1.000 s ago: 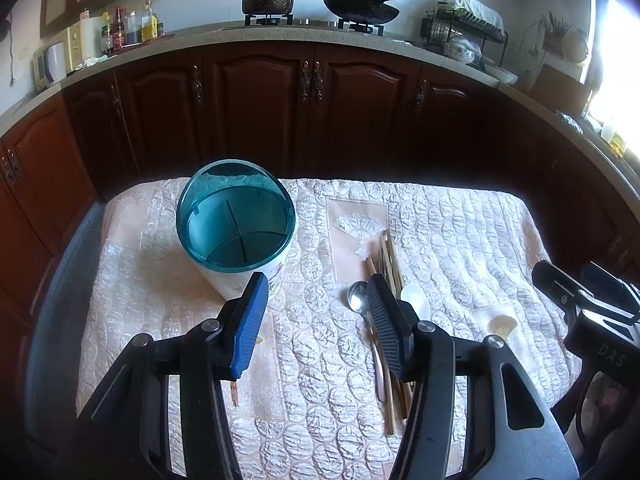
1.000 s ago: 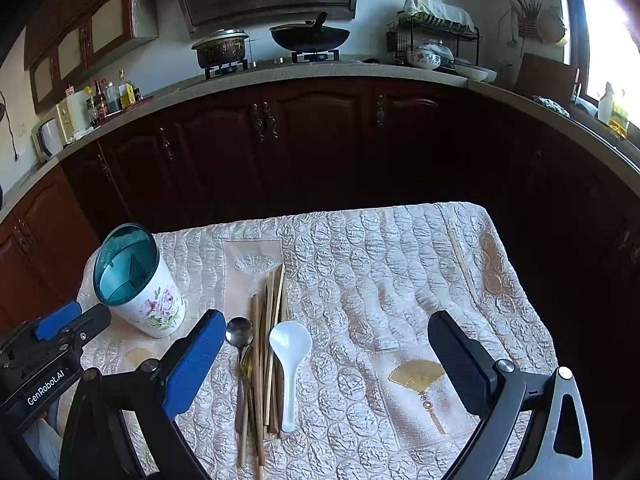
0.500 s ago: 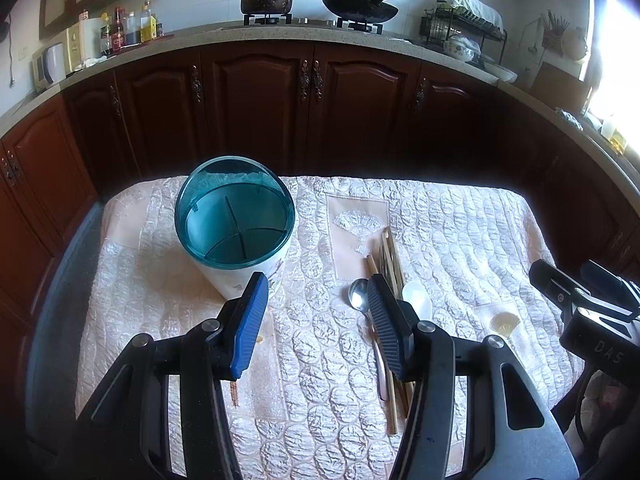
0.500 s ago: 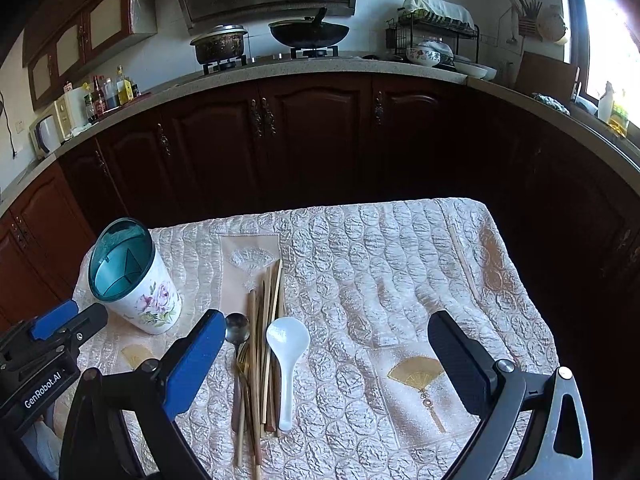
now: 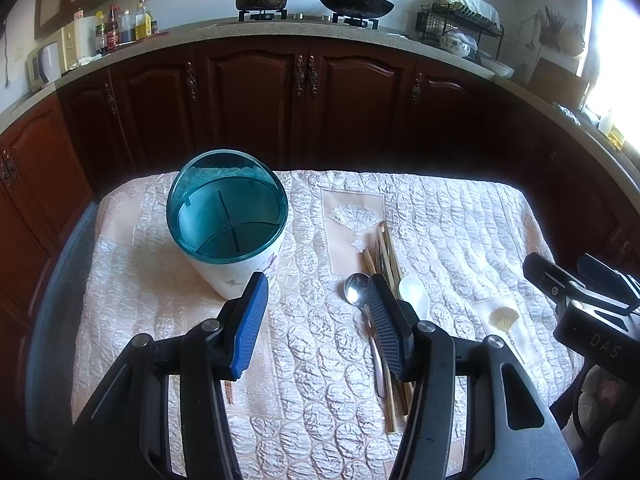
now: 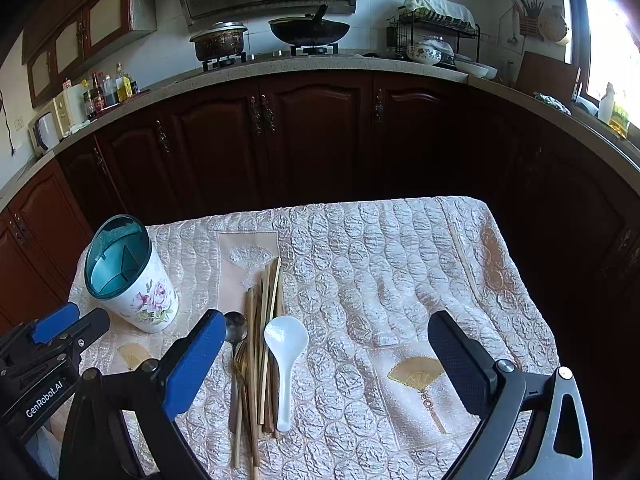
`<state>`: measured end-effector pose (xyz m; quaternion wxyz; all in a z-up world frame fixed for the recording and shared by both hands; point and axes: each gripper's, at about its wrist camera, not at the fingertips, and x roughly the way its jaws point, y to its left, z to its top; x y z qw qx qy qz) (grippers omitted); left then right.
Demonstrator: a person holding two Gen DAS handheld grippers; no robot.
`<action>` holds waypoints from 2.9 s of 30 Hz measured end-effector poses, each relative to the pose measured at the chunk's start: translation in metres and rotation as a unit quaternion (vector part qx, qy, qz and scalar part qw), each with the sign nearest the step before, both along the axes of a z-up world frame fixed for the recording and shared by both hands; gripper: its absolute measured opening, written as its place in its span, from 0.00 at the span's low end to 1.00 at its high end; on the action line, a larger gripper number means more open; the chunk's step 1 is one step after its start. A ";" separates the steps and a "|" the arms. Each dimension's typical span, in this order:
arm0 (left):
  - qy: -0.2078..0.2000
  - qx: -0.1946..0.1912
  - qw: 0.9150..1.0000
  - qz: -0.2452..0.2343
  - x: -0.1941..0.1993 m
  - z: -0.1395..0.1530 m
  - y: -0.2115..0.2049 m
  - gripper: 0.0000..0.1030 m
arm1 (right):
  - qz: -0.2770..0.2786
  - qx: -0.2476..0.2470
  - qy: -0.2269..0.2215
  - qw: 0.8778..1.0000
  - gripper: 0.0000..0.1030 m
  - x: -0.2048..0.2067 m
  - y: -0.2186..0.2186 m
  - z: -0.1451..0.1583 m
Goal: Organize utensils
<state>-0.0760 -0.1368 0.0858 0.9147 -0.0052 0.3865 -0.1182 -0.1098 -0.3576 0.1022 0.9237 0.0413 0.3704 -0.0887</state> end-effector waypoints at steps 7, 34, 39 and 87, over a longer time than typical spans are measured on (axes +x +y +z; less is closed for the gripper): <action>-0.012 -0.001 1.000 -0.003 -0.002 0.003 0.000 0.50 | 0.005 0.000 -0.006 1.000 0.98 0.000 0.002 -0.001; 0.024 0.010 1.000 -0.008 0.006 -0.019 -0.005 0.50 | -0.003 0.014 -0.002 1.000 0.98 0.003 -0.009 -0.015; 0.037 0.008 0.999 -0.006 0.009 -0.025 -0.005 0.50 | -0.002 0.020 0.001 1.000 0.98 0.004 -0.012 -0.020; -0.009 0.002 1.000 0.010 0.013 0.007 0.003 0.50 | 0.011 0.007 -0.018 1.000 0.98 0.008 -0.006 -0.005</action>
